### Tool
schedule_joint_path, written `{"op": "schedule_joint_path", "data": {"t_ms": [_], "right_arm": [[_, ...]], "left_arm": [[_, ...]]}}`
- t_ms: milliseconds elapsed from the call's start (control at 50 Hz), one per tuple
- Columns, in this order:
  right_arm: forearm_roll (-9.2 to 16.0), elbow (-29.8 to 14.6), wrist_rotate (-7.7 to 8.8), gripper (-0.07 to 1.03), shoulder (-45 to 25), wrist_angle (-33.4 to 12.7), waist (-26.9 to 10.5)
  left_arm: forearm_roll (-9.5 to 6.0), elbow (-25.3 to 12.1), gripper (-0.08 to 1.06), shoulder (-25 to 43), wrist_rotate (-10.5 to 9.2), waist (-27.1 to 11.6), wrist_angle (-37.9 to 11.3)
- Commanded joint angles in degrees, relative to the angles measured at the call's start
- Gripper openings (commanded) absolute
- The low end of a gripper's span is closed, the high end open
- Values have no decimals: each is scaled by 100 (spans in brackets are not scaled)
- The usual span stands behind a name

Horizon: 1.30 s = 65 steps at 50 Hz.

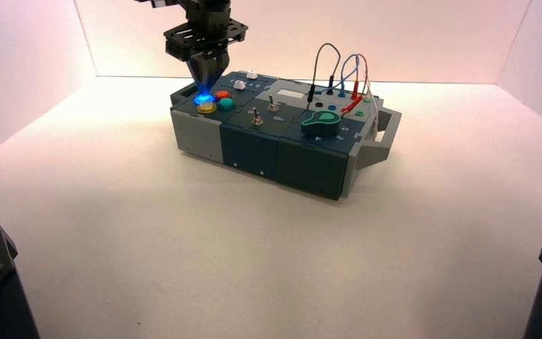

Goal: Push the blue button with the right gripper.

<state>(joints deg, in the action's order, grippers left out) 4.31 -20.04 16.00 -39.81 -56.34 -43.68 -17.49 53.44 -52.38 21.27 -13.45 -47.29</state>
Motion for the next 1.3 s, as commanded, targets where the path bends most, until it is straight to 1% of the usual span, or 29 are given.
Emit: {"op": "schedule_joint_path", "data": {"t_ms": [20, 260, 360, 580, 600, 720, 760, 780, 900, 1000, 1020, 1080, 1160, 1240, 1280, 1300], "right_arm": [[9, 0, 44, -3, 158, -9, -18], [9, 185, 9, -3, 404, 62, -18], [9, 360, -18, -3, 606, 185, -18], [0, 782, -18, -3, 1011, 343, -18], [0, 914, -18, -3, 1125, 404, -9], [-9, 1266, -26, -3, 1441, 598, 0], [-9, 1292, -35, -3, 1485, 598, 0], [-9, 1415, -44, -3, 1600, 624, 18], [-18, 1758, -105, -3, 1960, 642, 53], [-26, 1995, -105, -3, 2197, 650, 88], [-35, 2171, -105, -3, 2382, 650, 123], [-35, 2364, -105, -3, 2593, 650, 193], [-35, 2637, -105, -3, 2909, 677, 290], [-26, 2892, -105, -3, 3208, 686, 387], [-26, 3138, -105, -3, 3480, 703, 457], [-26, 3217, -105, -3, 3568, 703, 492]], "left_arm": [[0, -185, -3, 26, -18, 70, 53], [0, -176, -3, 35, -18, 70, 53], [0, -176, -3, 35, -18, 70, 62], [0, -185, -3, 44, -18, 70, 62], [0, -176, -3, 44, -18, 70, 53], [0, -167, -3, 70, -18, 70, 53], [0, -167, -3, 79, -9, 70, 44], [0, -167, -3, 105, -9, 70, 18], [-9, -185, -3, 185, 0, 70, 0], [-9, -185, -3, 246, 18, 70, -9], [-9, -176, -3, 308, 18, 70, 0], [-9, -167, -3, 369, 26, 70, 18], [-18, -158, -3, 439, 18, 70, 88], [-18, -105, -3, 519, 18, 70, 325], [-26, -44, -3, 554, 18, 70, 589], [-26, -35, -3, 562, 18, 70, 624]]}}
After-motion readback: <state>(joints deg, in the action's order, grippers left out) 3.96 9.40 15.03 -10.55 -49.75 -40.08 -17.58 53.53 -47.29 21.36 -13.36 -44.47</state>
